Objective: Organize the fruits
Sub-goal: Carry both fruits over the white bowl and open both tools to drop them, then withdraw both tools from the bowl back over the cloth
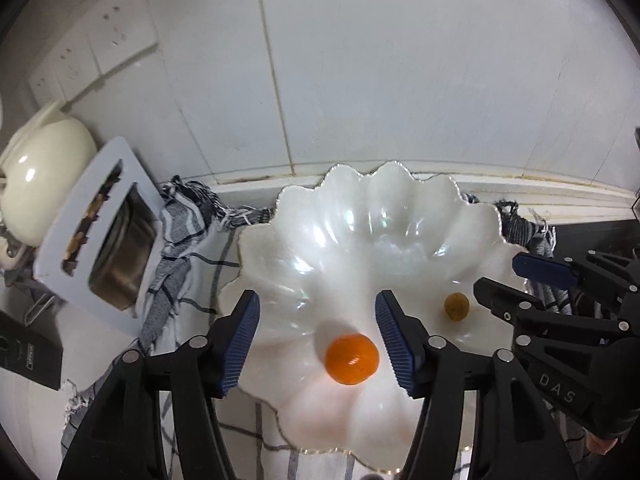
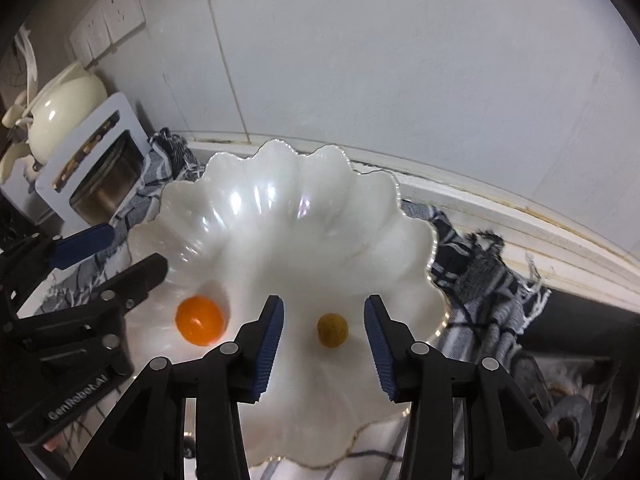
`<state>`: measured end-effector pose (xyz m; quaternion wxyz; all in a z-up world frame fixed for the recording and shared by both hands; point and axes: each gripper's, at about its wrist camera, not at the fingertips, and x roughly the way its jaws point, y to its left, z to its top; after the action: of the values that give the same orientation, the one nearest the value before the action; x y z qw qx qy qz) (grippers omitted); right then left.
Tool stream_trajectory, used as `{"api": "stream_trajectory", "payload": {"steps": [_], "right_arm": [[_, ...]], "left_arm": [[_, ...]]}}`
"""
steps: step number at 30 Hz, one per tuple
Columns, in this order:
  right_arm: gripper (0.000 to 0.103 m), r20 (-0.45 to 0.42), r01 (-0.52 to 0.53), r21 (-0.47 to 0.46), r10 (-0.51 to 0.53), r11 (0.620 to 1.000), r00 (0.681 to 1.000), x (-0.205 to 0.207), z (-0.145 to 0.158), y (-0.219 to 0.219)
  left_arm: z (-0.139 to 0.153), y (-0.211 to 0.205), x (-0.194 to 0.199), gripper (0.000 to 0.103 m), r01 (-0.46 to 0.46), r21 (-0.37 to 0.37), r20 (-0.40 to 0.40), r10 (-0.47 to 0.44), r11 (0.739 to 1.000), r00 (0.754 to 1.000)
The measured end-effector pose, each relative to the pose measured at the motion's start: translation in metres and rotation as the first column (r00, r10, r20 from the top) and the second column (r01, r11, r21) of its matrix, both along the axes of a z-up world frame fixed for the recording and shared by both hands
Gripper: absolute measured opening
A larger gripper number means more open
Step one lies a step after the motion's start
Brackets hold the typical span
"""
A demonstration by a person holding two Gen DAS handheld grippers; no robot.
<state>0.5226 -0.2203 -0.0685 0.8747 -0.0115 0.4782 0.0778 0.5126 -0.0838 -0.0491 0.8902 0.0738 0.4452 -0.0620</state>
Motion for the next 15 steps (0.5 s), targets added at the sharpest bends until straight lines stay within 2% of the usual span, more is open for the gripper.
{"api": "stream_trajectory", "payload": {"steps": [15], "right_arm": [[0.043,0.214,0.012,0.005,-0.012,1.000,0.977,-0.090,0.066,0.001]], "left_arm": [[0.064,0.023,-0.090,0.073,-0.002,-0.047,0.175,0.011,0.999,0.984]]}}
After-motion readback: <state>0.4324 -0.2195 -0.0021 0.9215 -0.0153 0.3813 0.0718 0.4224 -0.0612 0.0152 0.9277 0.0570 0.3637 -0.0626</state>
